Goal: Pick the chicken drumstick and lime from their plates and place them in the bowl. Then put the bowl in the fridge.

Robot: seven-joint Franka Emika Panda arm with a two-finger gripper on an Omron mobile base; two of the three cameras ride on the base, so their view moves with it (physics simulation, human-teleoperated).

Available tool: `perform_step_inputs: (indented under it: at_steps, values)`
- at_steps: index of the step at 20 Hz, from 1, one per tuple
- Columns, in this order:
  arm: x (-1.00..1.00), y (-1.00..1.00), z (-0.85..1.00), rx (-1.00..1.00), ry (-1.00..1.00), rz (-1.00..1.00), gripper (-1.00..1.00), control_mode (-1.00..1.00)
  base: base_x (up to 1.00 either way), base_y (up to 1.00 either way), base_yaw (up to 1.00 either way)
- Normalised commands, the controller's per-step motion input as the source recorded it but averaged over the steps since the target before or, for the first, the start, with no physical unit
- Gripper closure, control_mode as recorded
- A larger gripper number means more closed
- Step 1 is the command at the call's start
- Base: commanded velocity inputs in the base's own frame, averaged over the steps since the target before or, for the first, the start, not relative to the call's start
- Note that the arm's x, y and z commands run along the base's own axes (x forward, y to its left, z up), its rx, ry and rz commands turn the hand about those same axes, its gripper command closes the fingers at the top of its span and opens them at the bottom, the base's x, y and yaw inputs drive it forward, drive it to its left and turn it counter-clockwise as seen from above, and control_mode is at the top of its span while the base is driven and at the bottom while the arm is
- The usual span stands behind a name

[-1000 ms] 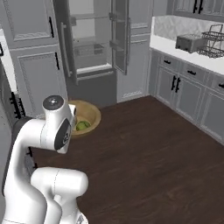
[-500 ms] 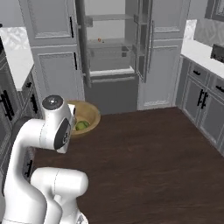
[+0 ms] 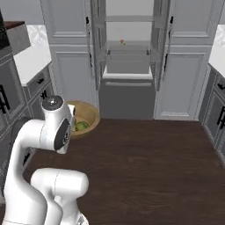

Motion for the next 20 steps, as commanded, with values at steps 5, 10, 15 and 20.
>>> perform_step_inputs:
  at_steps: [5,10,15,20]
  values:
    - [0.0,0.0,0.0,0.0,0.0,0.0,1.0,1.0,0.93,-0.86,0.06]
    - [0.0,0.0,0.0,0.0,0.0,0.0,1.0,1.0,1.0,-0.22,-0.11]
    - [0.0,0.0,0.0,0.0,0.0,0.0,1.0,1.0,0.98,0.0,-0.01]
    - [0.0,0.0,0.0,0.0,0.0,0.0,1.0,1.0,0.83,-0.12,0.01]
